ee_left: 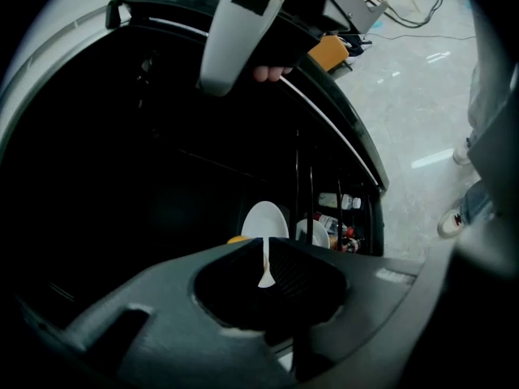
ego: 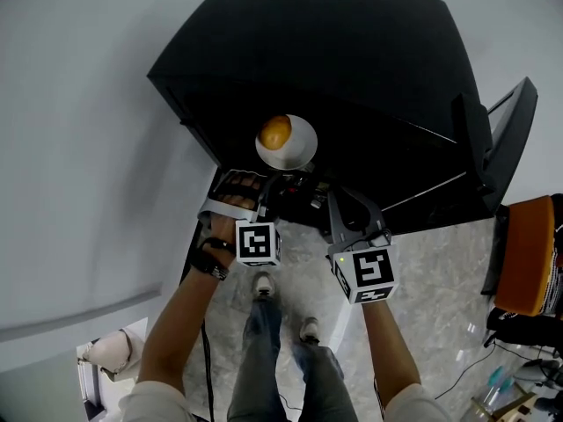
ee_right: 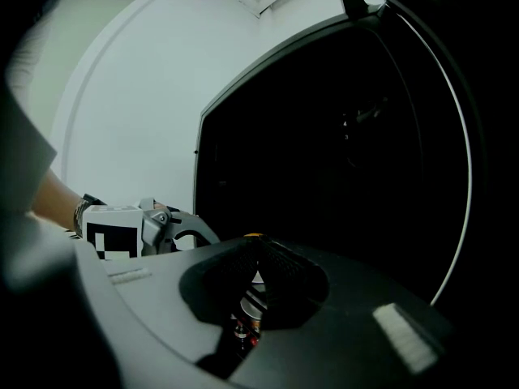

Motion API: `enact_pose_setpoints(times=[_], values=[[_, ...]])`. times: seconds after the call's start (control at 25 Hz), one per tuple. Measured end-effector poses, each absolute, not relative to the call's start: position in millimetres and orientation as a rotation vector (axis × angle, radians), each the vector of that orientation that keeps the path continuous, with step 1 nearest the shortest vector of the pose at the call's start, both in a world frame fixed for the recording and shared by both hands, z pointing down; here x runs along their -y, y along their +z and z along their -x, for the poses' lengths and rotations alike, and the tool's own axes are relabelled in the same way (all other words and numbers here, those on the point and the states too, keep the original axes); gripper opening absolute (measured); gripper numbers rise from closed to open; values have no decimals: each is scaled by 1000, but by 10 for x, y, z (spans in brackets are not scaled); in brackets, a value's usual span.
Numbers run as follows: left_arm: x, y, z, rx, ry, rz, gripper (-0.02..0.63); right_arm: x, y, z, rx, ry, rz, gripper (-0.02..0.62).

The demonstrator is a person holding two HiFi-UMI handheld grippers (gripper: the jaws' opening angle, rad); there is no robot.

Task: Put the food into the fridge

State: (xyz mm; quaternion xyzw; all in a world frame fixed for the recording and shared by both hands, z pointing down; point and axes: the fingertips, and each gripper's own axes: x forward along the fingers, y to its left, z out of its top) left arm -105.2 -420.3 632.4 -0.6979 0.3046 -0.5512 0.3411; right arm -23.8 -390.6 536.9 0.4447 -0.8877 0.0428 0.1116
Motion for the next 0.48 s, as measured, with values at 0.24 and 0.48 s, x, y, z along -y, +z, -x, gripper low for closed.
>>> enact_pose_setpoints(times=[0.24, 0.48], values=[[4037, 5943, 967, -877, -1408, 1890, -2, 3820, 5082, 147, 2597, 120, -1281, 6], [3975, 5642, 886, -1017, -1322, 2008, -2, 3789, 4815, 113, 2583, 95, -1270, 6]])
